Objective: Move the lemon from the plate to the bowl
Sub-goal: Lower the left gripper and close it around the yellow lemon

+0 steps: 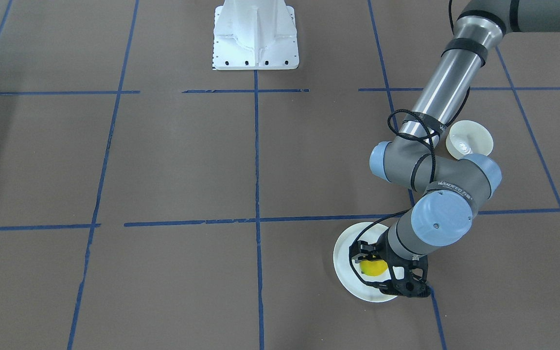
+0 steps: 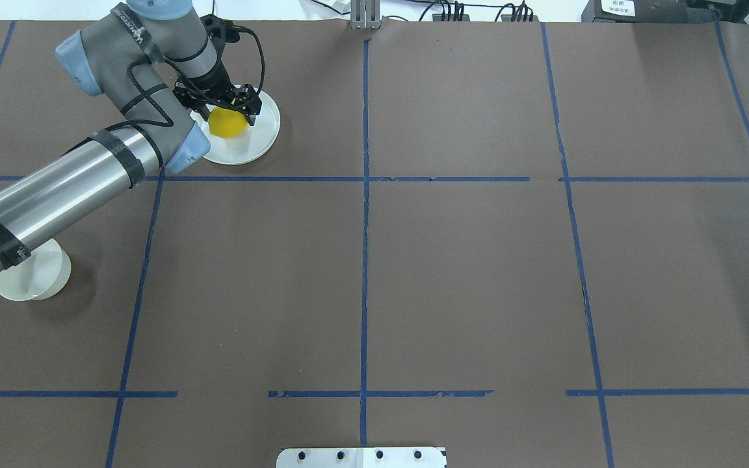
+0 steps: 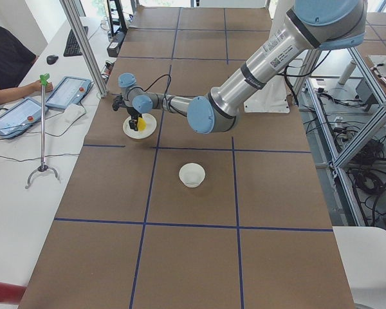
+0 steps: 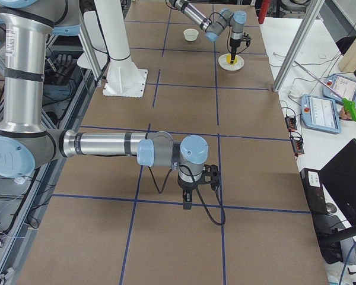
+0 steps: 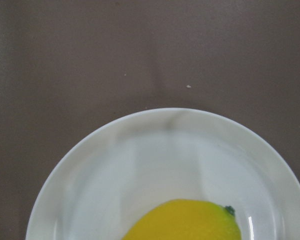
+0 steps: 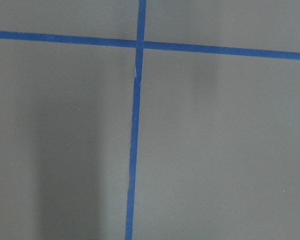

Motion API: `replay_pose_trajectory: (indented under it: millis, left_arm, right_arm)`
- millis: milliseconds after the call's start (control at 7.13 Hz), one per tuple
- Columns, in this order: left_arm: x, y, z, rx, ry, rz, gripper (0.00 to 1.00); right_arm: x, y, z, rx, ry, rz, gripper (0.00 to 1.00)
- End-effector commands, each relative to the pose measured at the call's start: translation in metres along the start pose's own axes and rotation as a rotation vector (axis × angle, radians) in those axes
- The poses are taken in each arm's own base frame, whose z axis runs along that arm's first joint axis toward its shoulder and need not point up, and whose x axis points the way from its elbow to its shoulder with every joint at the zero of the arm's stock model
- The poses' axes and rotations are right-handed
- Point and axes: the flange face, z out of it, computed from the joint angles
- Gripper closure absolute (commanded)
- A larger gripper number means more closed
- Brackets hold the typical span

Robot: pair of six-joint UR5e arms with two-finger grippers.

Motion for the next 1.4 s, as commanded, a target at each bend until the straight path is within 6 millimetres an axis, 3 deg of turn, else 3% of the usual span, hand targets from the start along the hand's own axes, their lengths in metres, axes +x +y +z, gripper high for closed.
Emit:
replay_pose_trajectory:
  millis: [0, 421, 561, 981, 1262]
  left_arm:
    - [0.0, 0.0, 0.0, 0.003, -0.004, 0.0, 0.4]
    - [-0.007, 0.0, 0.0, -0.001, -0.01, -0.005, 0.94]
    - [-0.009, -0.002, -0.002, 0.002, -0.012, -0.013, 1.0]
    - [-0.027, -0.017, -0.038, 0.038, -0.003, -0.036, 1.0]
    - [-0.028, -0.001, -0.071, 0.024, -0.025, -0.058, 1.0]
  right_arm:
    - [0.0, 0.0, 0.0, 0.0, 0.0, 0.0, 0.0]
    - [0.0, 0.0, 0.0, 0.0, 0.0, 0.0, 0.0]
    - [0.0, 0.0, 0.0, 0.0, 0.0, 0.0, 0.0]
    - [0.0, 0.0, 0.0, 0.0, 0.0, 0.0, 0.0]
    - [0.0, 0.0, 0.0, 0.0, 0.0, 0.0, 0.0]
